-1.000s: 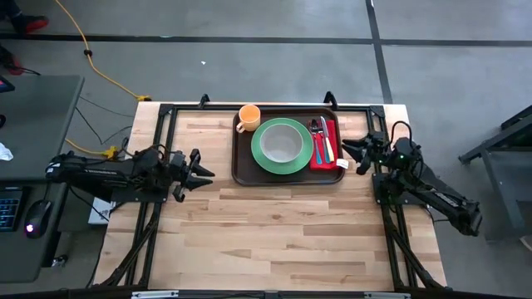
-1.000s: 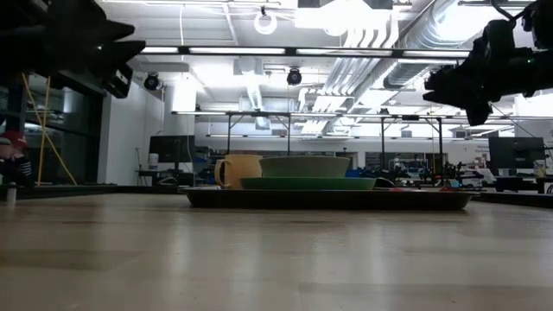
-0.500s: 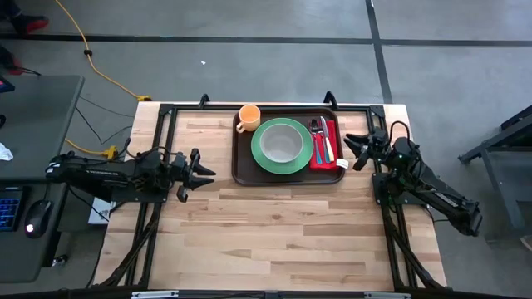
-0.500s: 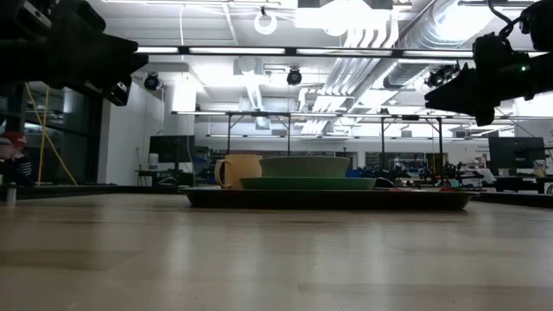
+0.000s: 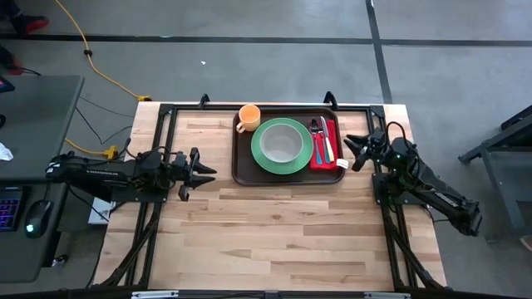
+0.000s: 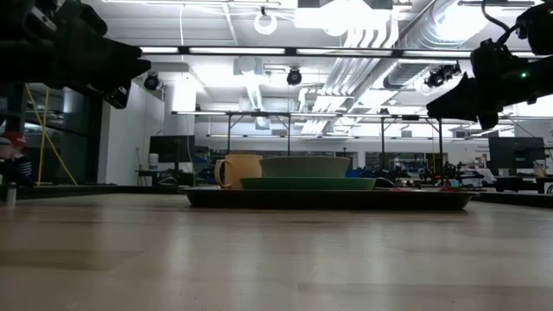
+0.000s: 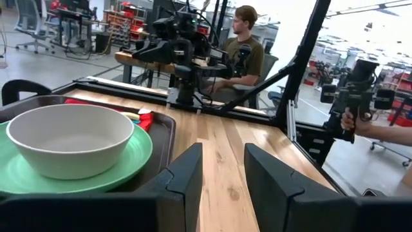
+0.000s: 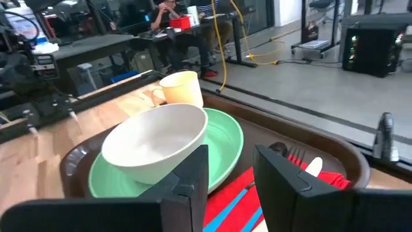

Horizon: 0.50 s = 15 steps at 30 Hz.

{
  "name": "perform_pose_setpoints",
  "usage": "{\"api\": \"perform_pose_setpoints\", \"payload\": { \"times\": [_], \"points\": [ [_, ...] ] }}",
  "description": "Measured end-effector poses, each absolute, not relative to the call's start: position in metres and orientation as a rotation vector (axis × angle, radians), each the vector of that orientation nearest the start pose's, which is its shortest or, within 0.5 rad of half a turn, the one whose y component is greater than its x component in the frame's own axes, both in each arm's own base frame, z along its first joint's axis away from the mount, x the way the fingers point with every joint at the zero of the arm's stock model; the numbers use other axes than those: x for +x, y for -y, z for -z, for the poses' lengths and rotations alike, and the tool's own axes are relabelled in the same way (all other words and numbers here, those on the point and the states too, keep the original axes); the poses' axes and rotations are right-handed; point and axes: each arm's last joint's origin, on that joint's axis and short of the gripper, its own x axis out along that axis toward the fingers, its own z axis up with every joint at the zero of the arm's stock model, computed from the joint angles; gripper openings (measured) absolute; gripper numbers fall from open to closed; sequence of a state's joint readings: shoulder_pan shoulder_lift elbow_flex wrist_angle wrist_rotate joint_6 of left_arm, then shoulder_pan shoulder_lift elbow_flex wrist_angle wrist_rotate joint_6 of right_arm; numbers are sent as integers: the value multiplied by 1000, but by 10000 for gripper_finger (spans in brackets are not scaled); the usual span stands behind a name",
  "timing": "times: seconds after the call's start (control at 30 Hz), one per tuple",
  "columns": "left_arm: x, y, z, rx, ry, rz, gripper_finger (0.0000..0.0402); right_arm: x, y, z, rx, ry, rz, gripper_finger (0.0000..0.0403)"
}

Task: Set up tray
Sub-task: Return to Home Position

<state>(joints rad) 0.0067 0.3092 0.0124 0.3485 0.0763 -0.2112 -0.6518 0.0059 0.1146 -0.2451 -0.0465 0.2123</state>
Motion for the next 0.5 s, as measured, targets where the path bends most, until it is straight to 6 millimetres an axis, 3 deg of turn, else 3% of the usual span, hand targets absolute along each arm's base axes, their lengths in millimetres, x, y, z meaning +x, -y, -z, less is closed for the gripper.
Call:
{"api": "perform_pose_setpoints", "payload": {
  "times": [0.5],
  "points": [
    [117,1,-172,-257,18,72,145,78,59,-169,200,15,617,99]
  ]
}}
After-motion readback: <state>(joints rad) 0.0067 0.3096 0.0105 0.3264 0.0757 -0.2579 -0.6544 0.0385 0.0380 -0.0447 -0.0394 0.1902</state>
